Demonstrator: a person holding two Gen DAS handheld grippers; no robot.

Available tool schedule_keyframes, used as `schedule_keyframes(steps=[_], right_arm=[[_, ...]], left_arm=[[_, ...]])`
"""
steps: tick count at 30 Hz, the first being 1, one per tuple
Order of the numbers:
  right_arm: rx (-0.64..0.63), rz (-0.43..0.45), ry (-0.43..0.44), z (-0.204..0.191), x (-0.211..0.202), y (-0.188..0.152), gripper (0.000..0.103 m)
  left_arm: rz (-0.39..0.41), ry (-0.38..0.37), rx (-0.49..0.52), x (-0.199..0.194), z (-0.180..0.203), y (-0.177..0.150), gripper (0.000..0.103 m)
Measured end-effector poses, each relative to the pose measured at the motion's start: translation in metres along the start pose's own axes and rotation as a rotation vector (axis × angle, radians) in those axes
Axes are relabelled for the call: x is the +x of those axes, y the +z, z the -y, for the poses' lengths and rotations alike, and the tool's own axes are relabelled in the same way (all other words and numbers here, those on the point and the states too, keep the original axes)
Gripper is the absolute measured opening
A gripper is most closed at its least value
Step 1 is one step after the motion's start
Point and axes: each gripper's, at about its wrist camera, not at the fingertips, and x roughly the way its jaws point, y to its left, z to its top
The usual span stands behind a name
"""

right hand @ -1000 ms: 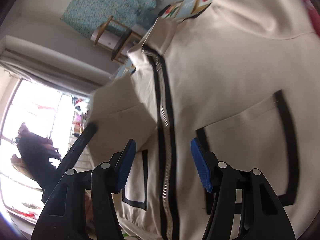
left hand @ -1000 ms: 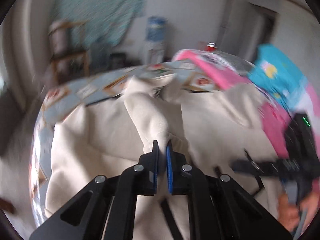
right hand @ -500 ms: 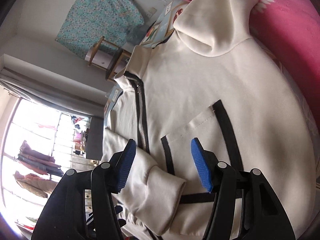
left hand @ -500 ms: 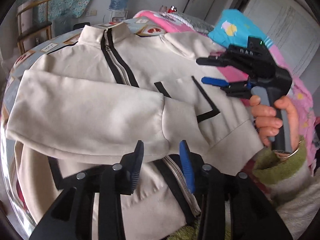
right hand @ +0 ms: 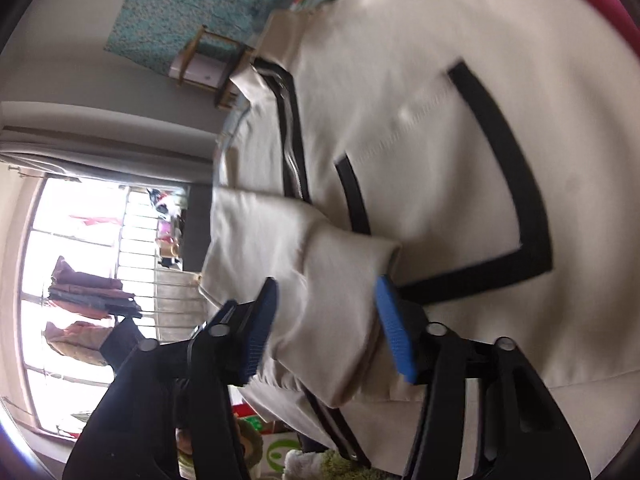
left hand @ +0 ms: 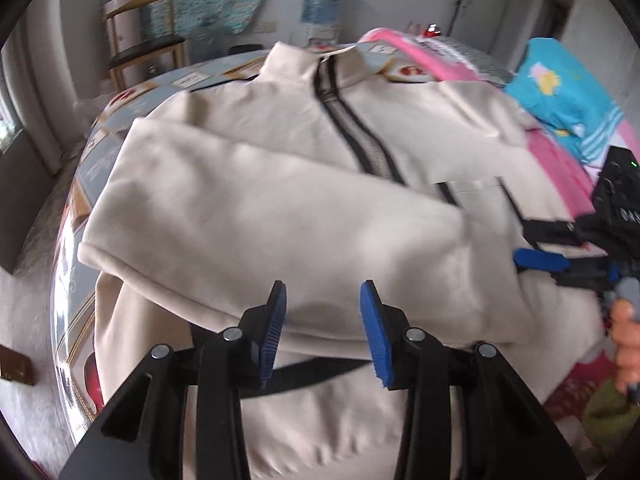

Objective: Fold large clothes

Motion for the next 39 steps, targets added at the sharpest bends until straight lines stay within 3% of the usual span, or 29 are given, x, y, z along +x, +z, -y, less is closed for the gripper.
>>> schedule_keyframes(steps=[6, 13, 22, 26, 31, 36, 39], right_arm=[[0.01, 0.0, -0.056, 0.004, 0.008, 0.002, 0.033], [-0.008, 0.085, -0.145, 0.003, -0.01, 0.0, 0.037], [-0.061, 0.0, -0.137, -0.004, 0.014, -0.013, 0.036], [-0.107, 0.012, -0.176, -0.009, 0.017, -0.014, 0.01], [-0.215, 0.053, -0.208, -0.032, 0.012, -0.009, 0.007], [-0.344, 0.106, -0.161, -0.079, -0.007, 0.031, 0.007], [-0.456, 0.129, -0.158, -0.12, -0.013, 0.065, 0.007]], left_arm=[[-0.018, 0.022, -0.053, 0.01, -0.017, -0.003, 0.037], [-0.013, 0.025, -0.062, 0.01, -0.021, -0.006, 0.037], [-0.01, 0.021, -0.072, 0.01, -0.022, -0.005, 0.037], [0.0, 0.009, -0.081, 0.009, -0.024, -0.006, 0.037], [0.091, -0.031, -0.109, -0.011, -0.032, -0.005, 0.037], [0.202, -0.02, -0.131, -0.046, -0.045, -0.002, 0.037], [0.238, 0.026, -0.161, -0.06, -0.057, -0.006, 0.037]])
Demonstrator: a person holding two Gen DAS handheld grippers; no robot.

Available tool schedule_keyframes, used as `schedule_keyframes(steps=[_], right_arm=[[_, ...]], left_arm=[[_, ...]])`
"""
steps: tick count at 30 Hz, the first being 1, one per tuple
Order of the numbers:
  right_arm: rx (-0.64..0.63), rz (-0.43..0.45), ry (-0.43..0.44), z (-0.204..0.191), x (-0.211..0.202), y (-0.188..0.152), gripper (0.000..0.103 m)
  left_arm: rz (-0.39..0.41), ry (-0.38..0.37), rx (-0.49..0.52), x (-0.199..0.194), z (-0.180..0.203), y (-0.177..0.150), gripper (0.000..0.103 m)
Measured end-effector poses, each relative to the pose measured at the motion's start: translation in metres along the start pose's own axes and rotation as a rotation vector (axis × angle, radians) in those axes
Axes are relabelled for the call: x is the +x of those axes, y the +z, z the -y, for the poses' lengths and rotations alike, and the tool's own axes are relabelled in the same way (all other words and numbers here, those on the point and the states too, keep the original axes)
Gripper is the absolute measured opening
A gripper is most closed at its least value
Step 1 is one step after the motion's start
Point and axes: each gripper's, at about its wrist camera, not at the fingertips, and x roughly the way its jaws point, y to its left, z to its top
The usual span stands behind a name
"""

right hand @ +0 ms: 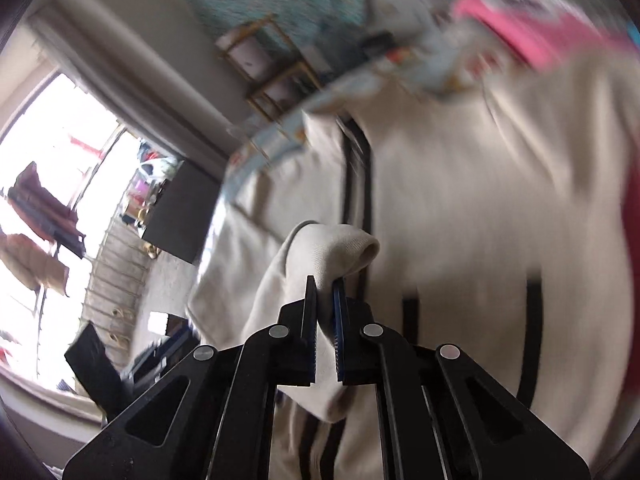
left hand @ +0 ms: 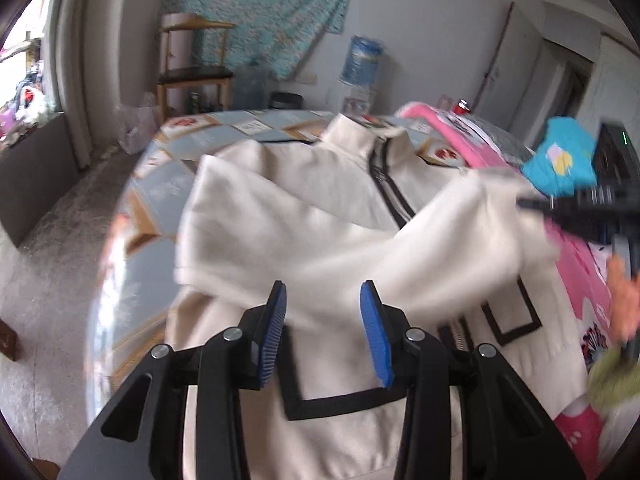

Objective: Fold large clothes

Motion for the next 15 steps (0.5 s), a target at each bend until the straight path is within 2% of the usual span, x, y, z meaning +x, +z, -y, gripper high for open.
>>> schedule_keyframes(steps=[3, 5, 9, 11, 14, 15], right_arm=[[-0.058, 0.034, 0.002, -0.014, 0.002, 0.05, 0.007], [-0.074, 0.095, 0.021, -0.018, -0.008, 0.084, 0.007], [-0.045, 0.165, 0.013, 0.0, -0.016, 0.111, 0.007], [0.028, 0.128, 0.012, 0.032, -0.003, 0.109, 0.007], [0.157, 0.009, -0.022, 0.086, 0.035, 0.095, 0.007], [0.181, -0.011, -0.026, 0.092, 0.042, 0.094, 0.007]], left_arm=[[-0.011, 0.053, -0.043, -0.001, -0.014, -0.005, 0.038], [-0.039, 0.098, -0.066, 0.004, -0.022, -0.007, 0.038], [-0.078, 0.185, -0.091, 0.013, -0.034, -0.011, 0.038], [-0.093, 0.225, -0.079, 0.019, -0.037, -0.012, 0.038], [-0.125, 0.27, -0.061, 0.031, -0.041, -0.009, 0.038], [-0.13, 0.273, -0.056, 0.034, -0.043, -0.008, 0.038]])
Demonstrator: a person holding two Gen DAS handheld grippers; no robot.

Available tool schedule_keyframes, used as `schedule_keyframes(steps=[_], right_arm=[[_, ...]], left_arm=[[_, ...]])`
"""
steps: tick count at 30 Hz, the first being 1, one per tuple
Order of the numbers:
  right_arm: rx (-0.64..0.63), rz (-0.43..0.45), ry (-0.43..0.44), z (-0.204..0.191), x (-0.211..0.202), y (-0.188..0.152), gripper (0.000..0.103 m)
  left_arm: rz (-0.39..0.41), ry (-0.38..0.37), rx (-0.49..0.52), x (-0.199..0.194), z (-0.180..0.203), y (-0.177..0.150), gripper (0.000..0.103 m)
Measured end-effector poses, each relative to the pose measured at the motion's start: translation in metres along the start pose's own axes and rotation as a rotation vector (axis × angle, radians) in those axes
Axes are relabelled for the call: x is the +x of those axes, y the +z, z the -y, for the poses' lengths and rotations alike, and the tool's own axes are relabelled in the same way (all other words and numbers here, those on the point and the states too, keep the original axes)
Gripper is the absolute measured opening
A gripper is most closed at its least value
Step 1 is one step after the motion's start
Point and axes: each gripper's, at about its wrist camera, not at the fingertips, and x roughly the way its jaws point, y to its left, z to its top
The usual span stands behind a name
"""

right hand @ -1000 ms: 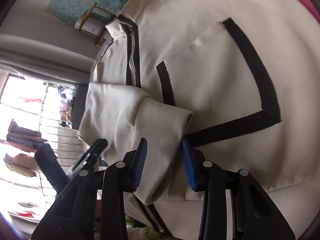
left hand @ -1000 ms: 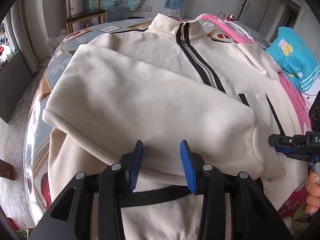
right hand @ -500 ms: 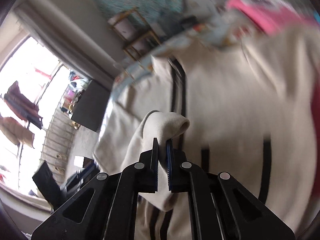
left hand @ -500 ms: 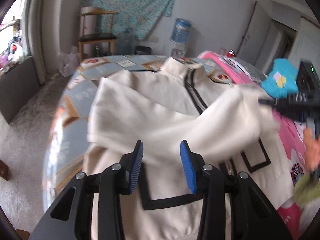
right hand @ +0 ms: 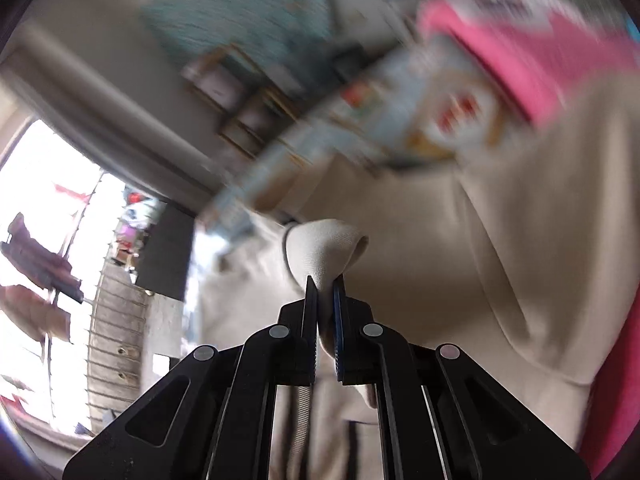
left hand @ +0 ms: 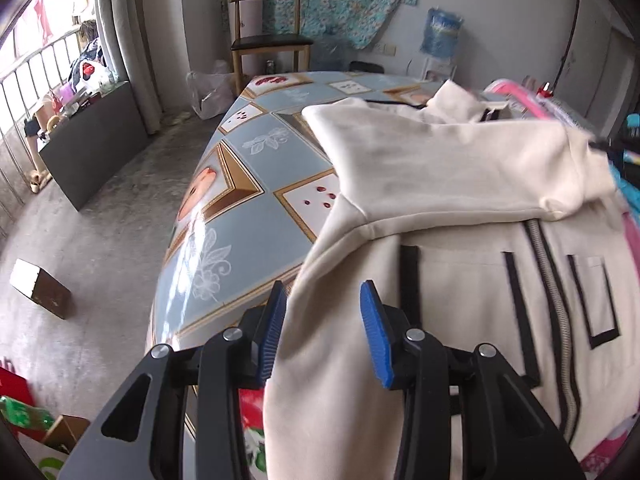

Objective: Fold large clothes

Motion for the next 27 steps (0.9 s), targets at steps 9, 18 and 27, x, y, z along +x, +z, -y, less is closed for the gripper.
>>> schedule_keyframes(steps=[9, 18, 27], right_arm=[[0.023, 0.013, 0.153, -0.01, -0.014, 0.02, 0.007], [0.047, -0.032, 0.254, -0.007, -0.024, 0.031, 0.007], [0.077, -0.139, -0.097, 0.059, 0.026, 0.011, 0.025]], left_arm=[[-0.057, 0.114, 0.089, 0.04, 0.003, 0.018, 0.039], [0.046, 0.085, 0.001, 0.023, -0.018, 0.025, 0.012], [0.006, 0.002, -0.119, 0.034, -0.036, 0.025, 0.012]])
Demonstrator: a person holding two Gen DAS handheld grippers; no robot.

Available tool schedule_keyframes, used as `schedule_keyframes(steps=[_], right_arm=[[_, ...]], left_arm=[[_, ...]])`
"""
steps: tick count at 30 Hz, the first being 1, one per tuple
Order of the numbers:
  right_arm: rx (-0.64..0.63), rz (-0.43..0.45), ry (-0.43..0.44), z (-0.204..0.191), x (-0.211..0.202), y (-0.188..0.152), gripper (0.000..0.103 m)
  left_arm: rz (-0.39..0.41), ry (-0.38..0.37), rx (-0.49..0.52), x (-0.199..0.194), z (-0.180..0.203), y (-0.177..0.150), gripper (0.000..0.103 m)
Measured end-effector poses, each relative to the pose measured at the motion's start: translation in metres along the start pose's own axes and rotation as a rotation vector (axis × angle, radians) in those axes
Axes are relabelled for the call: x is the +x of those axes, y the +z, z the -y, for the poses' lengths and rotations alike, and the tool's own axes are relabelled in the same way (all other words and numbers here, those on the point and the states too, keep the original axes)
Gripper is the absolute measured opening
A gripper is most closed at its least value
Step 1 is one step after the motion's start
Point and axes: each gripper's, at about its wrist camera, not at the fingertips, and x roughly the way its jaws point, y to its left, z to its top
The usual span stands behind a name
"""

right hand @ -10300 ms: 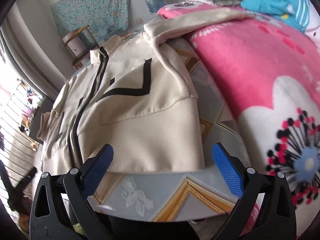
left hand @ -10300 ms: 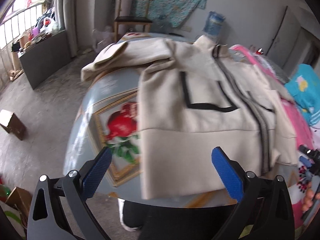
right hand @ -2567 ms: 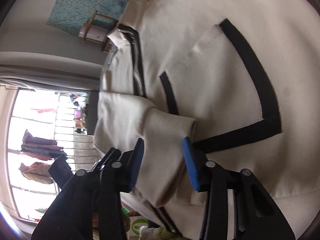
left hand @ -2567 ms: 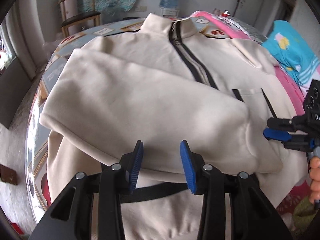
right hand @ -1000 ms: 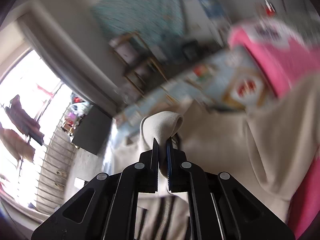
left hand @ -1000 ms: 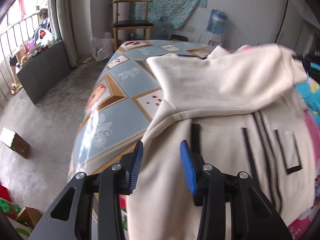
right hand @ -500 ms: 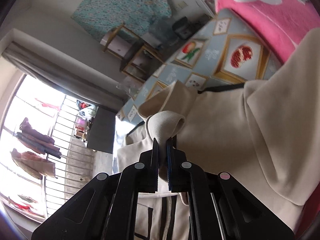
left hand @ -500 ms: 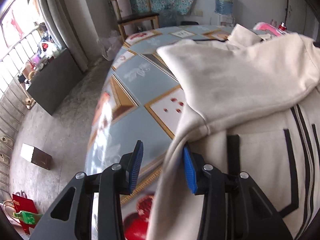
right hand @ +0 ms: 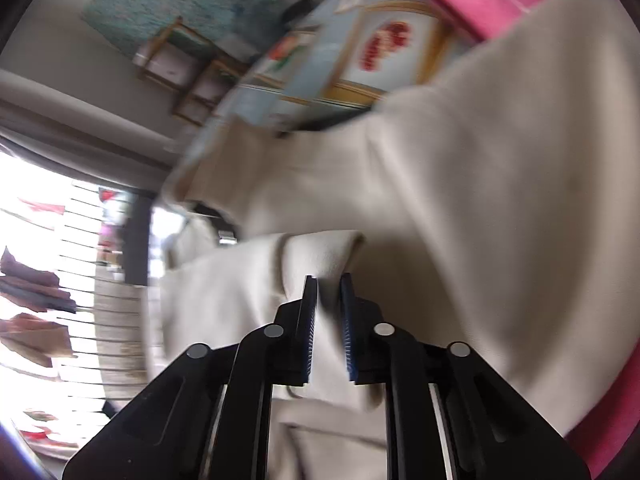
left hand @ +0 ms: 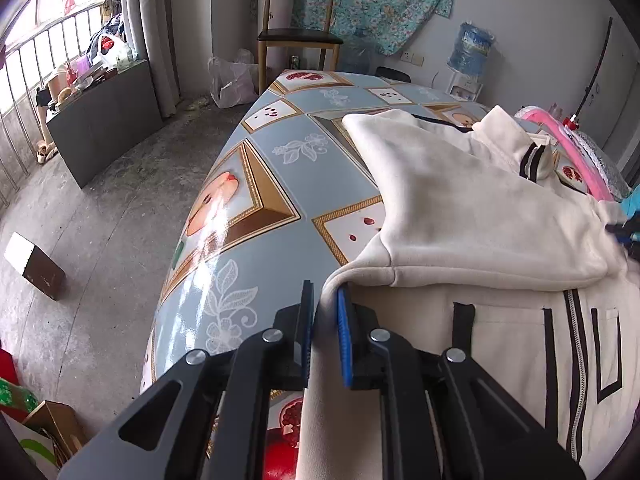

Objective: Fold large clothes

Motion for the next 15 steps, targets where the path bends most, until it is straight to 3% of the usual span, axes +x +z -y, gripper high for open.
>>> schedule_keyframes(steps=[2, 5, 6, 8, 13, 15], right_arm=[[-0.019, 0.014, -0.039, 0.001, -0.001, -0.005, 0.043], [-0.096, 0.001, -0.108, -0.008, 0.004, -0.015, 0.043], [-0.117, -0.009, -0.123, -0.01, 0.007, -0.018, 0.041], [-0.182, -0.031, -0.179, -0.018, 0.018, -0.027, 0.01], [-0.304, 0.033, -0.286, -0.032, 0.02, -0.041, 0.005], [-0.303, 0.036, -0.291, -0.031, 0.023, -0.044, 0.005]], left_arm=[[-0.001, -0.008, -0.007, 0.0, -0.001, 0.0, 0.012], [-0.011, -0.023, -0.024, 0.002, -0.005, -0.002, 0.013], [-0.013, -0.027, -0.03, 0.002, -0.005, -0.003, 0.013], [-0.018, -0.047, -0.037, 0.0, -0.008, -0.005, 0.014], [-0.001, -0.087, -0.027, -0.027, -0.019, -0.009, 0.019], [0.027, -0.124, -0.061, -0.041, -0.028, -0.002, 0.021]])
